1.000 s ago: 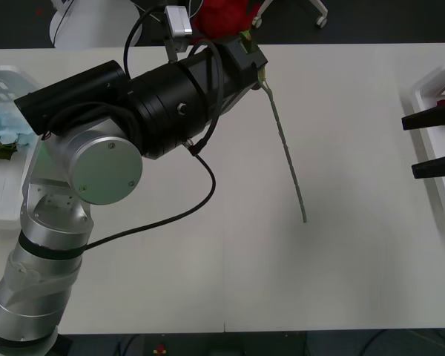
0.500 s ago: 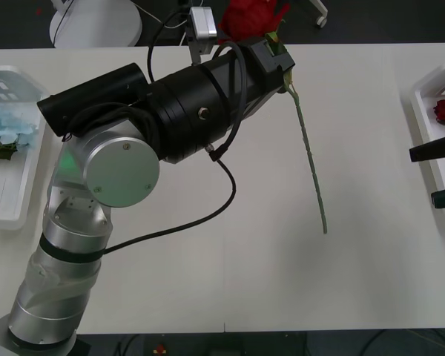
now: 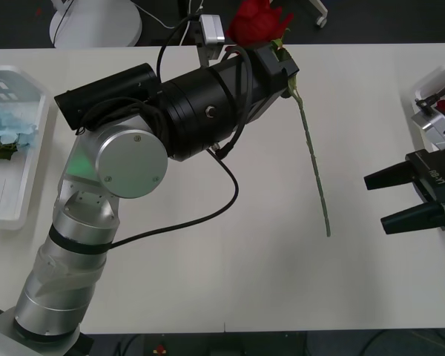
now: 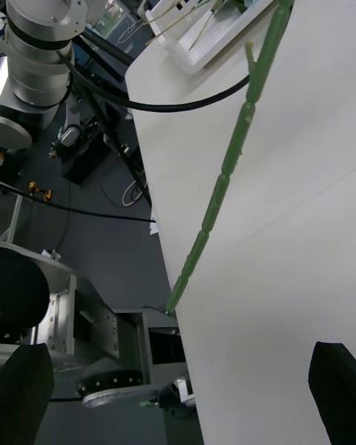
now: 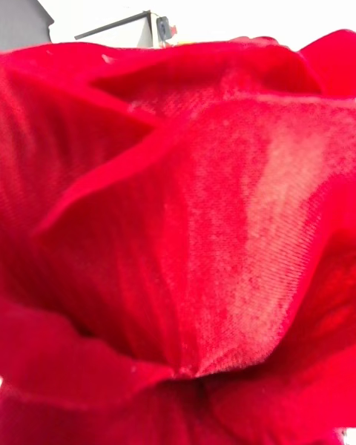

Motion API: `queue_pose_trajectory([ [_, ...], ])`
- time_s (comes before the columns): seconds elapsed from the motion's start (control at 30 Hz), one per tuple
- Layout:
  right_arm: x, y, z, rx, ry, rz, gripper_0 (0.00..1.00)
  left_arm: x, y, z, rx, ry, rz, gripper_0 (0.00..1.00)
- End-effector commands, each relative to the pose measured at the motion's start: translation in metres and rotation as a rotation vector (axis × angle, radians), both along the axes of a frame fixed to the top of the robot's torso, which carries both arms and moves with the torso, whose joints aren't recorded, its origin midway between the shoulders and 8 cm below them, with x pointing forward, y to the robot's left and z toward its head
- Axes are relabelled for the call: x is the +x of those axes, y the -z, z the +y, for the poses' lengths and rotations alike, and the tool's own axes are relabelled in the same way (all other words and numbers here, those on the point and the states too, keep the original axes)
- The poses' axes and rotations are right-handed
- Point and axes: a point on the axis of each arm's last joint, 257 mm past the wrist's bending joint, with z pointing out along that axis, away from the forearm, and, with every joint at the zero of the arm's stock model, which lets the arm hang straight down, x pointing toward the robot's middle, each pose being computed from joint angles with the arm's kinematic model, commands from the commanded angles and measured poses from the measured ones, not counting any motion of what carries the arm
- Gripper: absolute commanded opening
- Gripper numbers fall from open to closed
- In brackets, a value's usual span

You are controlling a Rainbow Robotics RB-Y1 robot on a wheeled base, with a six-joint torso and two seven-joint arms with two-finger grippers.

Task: Put the red flowers into the right box and the blue flowers into the left box

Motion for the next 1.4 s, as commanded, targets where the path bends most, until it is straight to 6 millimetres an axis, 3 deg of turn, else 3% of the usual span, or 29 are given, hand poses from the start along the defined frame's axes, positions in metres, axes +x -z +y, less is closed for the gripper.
queue_pose_trajectory([
  [0.03,-0.011,0.022,0.029,-0.001,0.031,0.090,1.00,-0.015,-0.030,-0.028,-0.015,0.059,-0.077,0.00],
  [0.3,-0.009,0.038,0.073,0.059,0.061,0.166,1.00,-0.015,-0.029,-0.029,-0.014,0.064,-0.075,0.00],
  [0.57,0.001,0.035,0.102,0.115,0.074,0.155,1.00,-0.014,-0.029,-0.028,-0.013,0.059,-0.073,0.00],
  [0.6,0.001,0.034,0.105,0.120,0.073,0.158,0.97,-0.014,-0.029,-0.028,-0.013,0.059,-0.073,0.00],
  [0.67,-0.001,0.035,0.108,0.121,0.071,0.171,0.81,-0.014,-0.028,-0.028,-0.013,0.058,-0.073,0.00],
  [0.73,-0.002,0.036,0.109,0.121,0.070,0.181,0.56,-0.014,-0.027,-0.028,-0.011,0.058,-0.072,0.00],
  [0.77,-0.003,0.037,0.109,0.120,0.069,0.189,0.37,-0.013,-0.028,-0.027,-0.013,0.057,-0.072,0.00],
  [0.87,-0.006,0.033,0.113,0.128,0.071,0.229,0.02,-0.014,-0.027,-0.028,-0.013,0.058,-0.069,0.00],
  [1.3,-0.004,0.029,0.118,0.137,0.090,0.262,0.00,-0.008,-0.027,-0.021,-0.007,0.040,-0.070,0.00],
  [1.33,-0.003,0.028,0.118,0.138,0.091,0.260,0.00,-0.007,-0.026,-0.019,-0.003,0.039,-0.071,0.17],
  [1.4,-0.002,0.027,0.119,0.140,0.095,0.260,0.00,-0.006,-0.025,-0.017,0.000,0.037,-0.069,0.71],
])
